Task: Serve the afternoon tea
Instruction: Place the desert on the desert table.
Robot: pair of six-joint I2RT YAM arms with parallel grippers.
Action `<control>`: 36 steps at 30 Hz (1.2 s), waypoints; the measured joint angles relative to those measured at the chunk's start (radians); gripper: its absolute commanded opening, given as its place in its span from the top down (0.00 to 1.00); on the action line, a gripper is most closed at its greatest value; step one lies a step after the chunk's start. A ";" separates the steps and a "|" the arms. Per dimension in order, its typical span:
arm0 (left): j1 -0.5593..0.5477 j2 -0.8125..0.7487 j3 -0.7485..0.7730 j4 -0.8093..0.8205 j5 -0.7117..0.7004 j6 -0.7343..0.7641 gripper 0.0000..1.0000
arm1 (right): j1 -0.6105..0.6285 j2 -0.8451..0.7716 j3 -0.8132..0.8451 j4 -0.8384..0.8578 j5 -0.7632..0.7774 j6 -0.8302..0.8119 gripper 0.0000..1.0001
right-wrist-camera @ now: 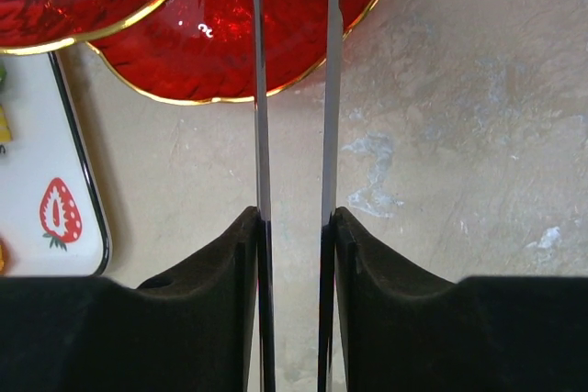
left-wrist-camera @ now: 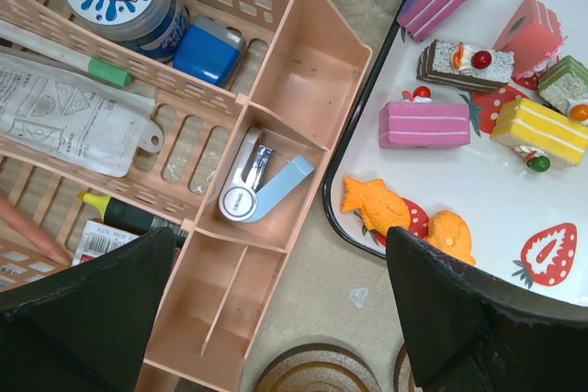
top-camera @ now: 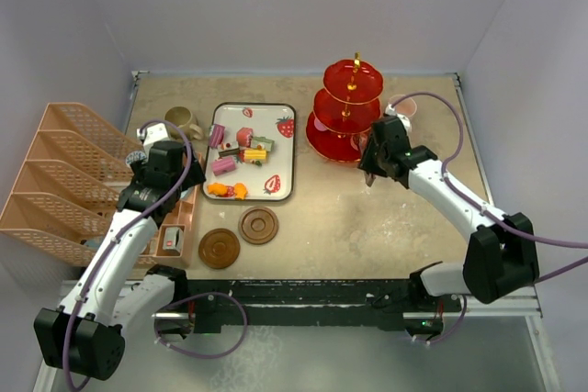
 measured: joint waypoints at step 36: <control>-0.013 0.022 0.002 -0.019 -0.075 -0.011 0.06 | -0.132 0.193 -0.063 0.422 -0.208 -0.096 0.60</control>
